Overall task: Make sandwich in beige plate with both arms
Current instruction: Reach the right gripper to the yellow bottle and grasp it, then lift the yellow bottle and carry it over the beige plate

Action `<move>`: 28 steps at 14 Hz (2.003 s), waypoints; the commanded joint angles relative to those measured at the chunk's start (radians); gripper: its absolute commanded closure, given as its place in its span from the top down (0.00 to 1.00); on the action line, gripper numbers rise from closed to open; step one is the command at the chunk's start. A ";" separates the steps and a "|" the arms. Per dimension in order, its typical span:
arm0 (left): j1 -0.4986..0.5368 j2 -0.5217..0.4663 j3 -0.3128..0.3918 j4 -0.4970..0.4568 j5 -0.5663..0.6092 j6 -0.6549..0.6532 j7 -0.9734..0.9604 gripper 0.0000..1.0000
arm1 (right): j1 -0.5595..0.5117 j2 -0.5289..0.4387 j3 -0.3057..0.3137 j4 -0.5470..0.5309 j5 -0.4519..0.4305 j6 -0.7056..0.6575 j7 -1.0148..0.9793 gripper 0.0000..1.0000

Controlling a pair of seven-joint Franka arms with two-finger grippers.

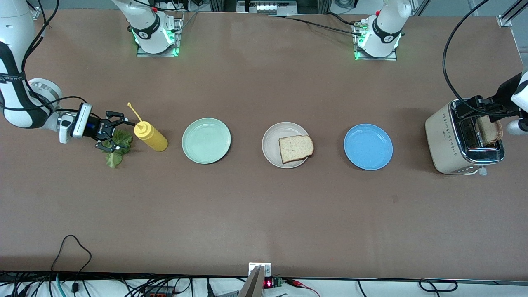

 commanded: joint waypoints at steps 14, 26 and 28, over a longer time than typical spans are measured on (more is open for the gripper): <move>-0.001 -0.018 -0.022 -0.016 0.020 0.023 0.009 1.00 | 0.051 0.071 0.023 0.001 0.113 -0.034 -0.110 1.00; 0.001 -0.018 -0.022 -0.016 0.022 0.022 0.009 1.00 | 0.070 0.084 0.038 0.007 0.176 -0.019 -0.108 0.21; 0.001 -0.018 -0.022 -0.016 0.022 0.022 0.009 1.00 | 0.068 0.084 0.038 0.007 0.179 -0.019 -0.108 0.09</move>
